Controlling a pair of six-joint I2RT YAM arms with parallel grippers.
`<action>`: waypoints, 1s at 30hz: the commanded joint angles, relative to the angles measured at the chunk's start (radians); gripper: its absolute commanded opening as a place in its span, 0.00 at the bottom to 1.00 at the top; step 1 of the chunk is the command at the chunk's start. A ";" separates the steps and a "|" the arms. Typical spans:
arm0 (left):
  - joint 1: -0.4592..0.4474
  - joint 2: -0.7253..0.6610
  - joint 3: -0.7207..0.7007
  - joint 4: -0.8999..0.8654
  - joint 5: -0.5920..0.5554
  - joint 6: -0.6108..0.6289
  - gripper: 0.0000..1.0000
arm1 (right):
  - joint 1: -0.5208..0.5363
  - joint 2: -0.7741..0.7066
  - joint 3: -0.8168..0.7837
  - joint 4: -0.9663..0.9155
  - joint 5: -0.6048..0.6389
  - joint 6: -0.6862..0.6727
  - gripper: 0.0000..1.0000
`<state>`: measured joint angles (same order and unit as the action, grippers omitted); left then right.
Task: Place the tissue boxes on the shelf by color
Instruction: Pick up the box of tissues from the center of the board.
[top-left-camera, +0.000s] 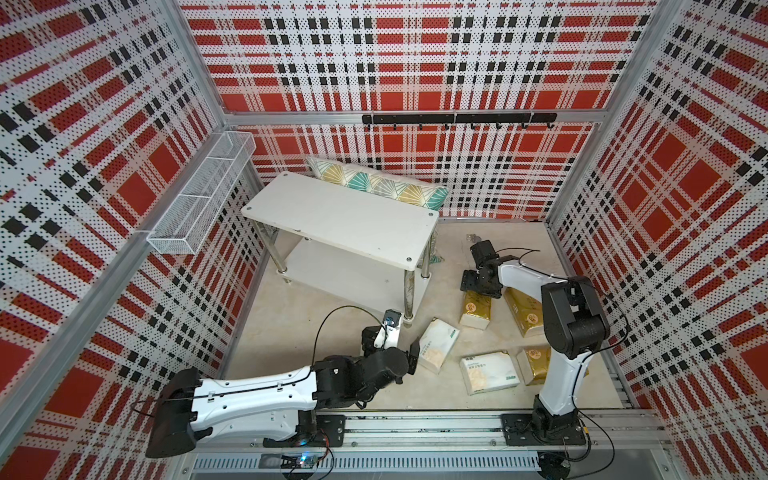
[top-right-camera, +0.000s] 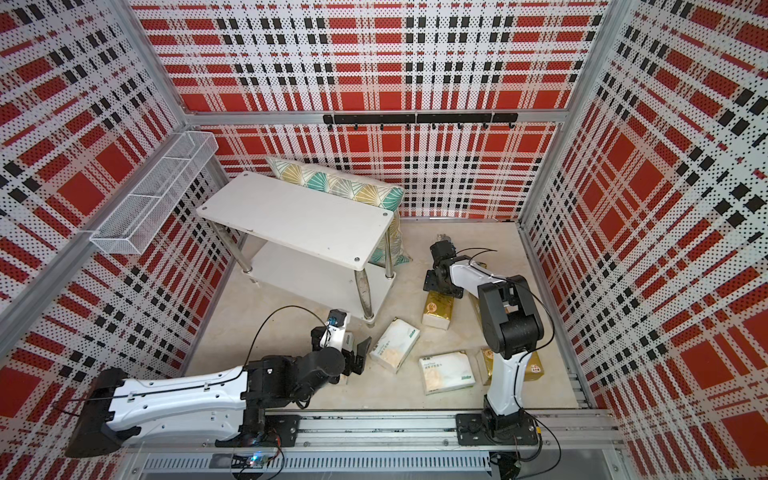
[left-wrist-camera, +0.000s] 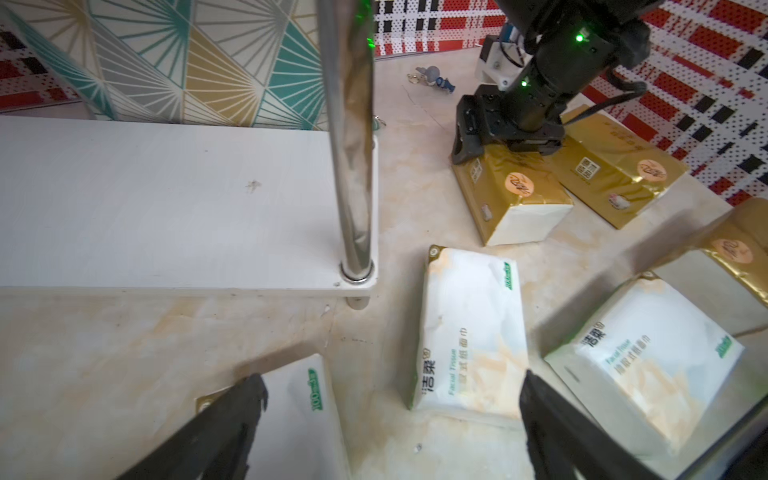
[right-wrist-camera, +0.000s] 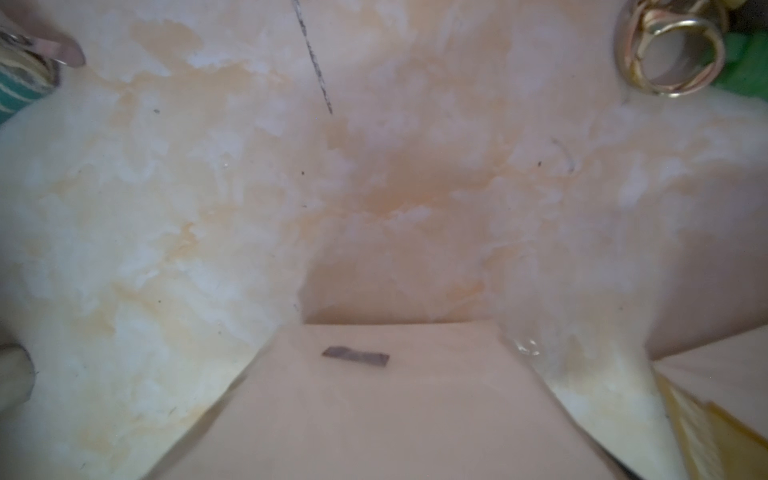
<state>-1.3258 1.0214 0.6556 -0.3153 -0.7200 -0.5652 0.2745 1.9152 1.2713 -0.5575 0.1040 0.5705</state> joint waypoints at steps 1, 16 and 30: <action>-0.017 0.045 0.001 0.120 0.028 0.055 0.99 | -0.017 -0.030 0.007 -0.079 -0.012 0.000 0.81; -0.020 0.238 0.024 0.495 0.268 0.301 0.99 | -0.064 -0.083 0.100 -0.216 -0.063 -0.005 0.78; -0.029 0.563 0.135 0.819 0.100 0.428 0.99 | -0.078 -0.147 0.101 -0.249 -0.126 0.064 0.74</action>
<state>-1.3491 1.5444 0.7483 0.3870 -0.5819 -0.1799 0.2058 1.8389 1.3762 -0.7982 0.0048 0.6006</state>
